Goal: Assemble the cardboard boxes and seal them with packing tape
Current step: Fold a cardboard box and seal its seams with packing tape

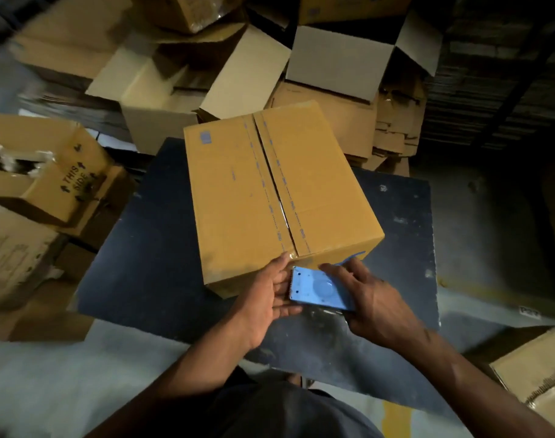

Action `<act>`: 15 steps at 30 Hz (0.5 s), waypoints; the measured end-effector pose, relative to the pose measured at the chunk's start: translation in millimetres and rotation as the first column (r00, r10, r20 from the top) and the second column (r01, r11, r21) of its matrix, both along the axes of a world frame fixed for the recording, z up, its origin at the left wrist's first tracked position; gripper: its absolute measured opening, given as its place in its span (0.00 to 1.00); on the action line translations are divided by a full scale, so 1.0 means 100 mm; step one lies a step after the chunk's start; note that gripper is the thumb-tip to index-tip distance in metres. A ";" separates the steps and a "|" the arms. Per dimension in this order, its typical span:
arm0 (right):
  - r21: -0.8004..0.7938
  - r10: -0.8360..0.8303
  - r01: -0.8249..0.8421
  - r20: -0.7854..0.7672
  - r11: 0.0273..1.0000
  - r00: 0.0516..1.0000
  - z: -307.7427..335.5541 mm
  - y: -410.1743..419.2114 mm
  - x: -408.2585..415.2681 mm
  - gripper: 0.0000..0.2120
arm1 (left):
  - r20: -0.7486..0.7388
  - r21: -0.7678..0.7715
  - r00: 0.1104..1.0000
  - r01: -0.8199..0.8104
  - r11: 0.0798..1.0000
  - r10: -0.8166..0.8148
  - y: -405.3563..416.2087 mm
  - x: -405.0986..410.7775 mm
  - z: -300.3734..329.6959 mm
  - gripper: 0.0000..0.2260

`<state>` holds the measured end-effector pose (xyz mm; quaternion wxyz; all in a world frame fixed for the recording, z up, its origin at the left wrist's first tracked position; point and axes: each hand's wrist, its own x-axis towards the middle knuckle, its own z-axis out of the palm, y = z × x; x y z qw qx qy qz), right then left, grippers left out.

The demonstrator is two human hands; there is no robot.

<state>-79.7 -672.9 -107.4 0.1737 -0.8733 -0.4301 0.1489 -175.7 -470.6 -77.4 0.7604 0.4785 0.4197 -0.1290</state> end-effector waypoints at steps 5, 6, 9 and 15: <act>0.073 0.194 -0.189 -0.063 0.979 0.979 0.35 0.58 0.14 0.34 | 0.047 -0.168 0.936 -0.336 0.927 0.348 0.31 -0.27 0.19 0.16; 0.097 0.223 -0.216 -0.074 0.972 0.972 0.40 0.71 0.15 0.33 | 0.049 -0.216 0.906 -0.401 0.890 0.420 0.38 -0.33 0.19 0.13; 0.054 0.314 -0.314 0.006 0.948 0.949 0.54 1.05 0.13 0.33 | 0.042 -0.188 0.861 -0.492 0.850 0.507 0.56 -0.45 0.20 0.08; -0.076 0.474 -0.470 0.034 0.879 0.880 0.72 1.36 0.19 0.37 | 0.072 0.238 0.856 -0.513 0.825 0.512 0.90 -0.64 0.11 0.05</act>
